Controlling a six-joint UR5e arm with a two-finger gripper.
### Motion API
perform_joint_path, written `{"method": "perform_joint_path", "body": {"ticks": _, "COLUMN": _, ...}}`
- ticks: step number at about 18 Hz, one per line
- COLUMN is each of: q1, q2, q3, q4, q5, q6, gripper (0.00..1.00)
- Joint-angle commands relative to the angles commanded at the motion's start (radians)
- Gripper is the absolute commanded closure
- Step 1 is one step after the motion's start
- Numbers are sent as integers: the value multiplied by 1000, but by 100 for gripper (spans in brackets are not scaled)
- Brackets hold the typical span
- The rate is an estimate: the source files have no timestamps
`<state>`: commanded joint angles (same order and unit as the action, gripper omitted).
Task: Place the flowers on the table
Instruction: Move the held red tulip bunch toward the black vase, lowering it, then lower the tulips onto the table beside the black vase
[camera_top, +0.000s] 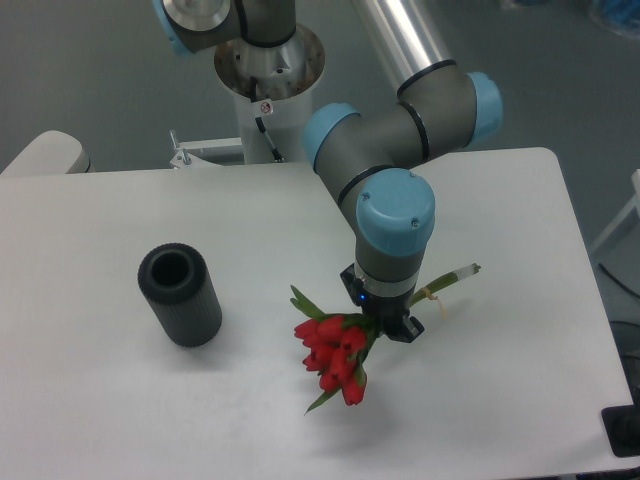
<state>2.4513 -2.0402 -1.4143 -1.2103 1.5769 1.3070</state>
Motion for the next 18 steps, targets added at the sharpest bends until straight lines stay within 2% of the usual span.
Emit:
{"method": "perform_joint_path", "body": {"ticks": 7, "q1": 2, "q2": 17, "q3": -24, "q4": -15, "q5": 2, "q6": 17, "gripper": 86}}
{"method": "perform_joint_path", "body": {"ticks": 8, "q1": 5, "q2": 26, "q3": -40, "q4": -24, "q5": 0, "q6": 32, "gripper": 87}}
{"method": "perform_joint_path", "body": {"ticks": 11, "q1": 5, "q2": 83, "q3": -107, "q4": -25, "q5": -2, "q6": 187, "gripper": 87}}
{"method": "perform_joint_path", "body": {"ticks": 14, "q1": 5, "q2": 110, "q3": -193, "q4": -6, "q5": -3, "q6": 242, "gripper": 87}}
{"method": "perform_joint_path", "body": {"ticks": 18, "q1": 8, "q2": 144, "q3": -262, "q4": -5, "q5": -2, "q6": 368, "gripper": 86}}
